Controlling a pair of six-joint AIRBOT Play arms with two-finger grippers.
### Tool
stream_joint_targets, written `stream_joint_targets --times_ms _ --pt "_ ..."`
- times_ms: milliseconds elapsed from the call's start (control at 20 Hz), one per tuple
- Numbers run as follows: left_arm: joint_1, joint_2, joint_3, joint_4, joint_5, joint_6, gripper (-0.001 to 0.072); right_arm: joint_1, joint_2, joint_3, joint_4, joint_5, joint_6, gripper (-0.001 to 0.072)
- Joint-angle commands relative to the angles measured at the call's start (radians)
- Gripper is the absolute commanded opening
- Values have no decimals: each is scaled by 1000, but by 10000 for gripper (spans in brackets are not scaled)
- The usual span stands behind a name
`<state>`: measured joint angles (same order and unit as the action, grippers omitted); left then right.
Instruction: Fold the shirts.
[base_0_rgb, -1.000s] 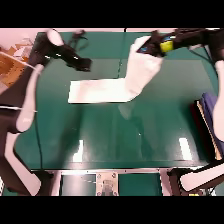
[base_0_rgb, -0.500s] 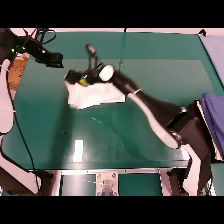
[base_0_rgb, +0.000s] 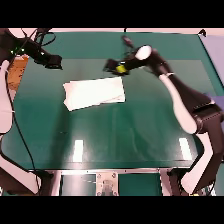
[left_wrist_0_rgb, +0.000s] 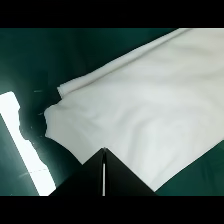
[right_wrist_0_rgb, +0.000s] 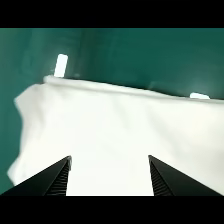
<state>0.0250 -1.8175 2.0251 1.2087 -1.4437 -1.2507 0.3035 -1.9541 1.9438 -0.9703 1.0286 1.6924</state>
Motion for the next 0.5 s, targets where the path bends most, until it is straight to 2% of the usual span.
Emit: stream_joint_targets --times_ms 0,150,450 --pt "0 0 -1 0 4 -5 24 -193 9 -75 6 166 35 610" --pt "0 0 0 0 4 -5 24 -216 -19 -185 114 151 -8 610" --pt "0 0 0 2 -13 -5 24 -109 -155 -198 415 120 -124 609"
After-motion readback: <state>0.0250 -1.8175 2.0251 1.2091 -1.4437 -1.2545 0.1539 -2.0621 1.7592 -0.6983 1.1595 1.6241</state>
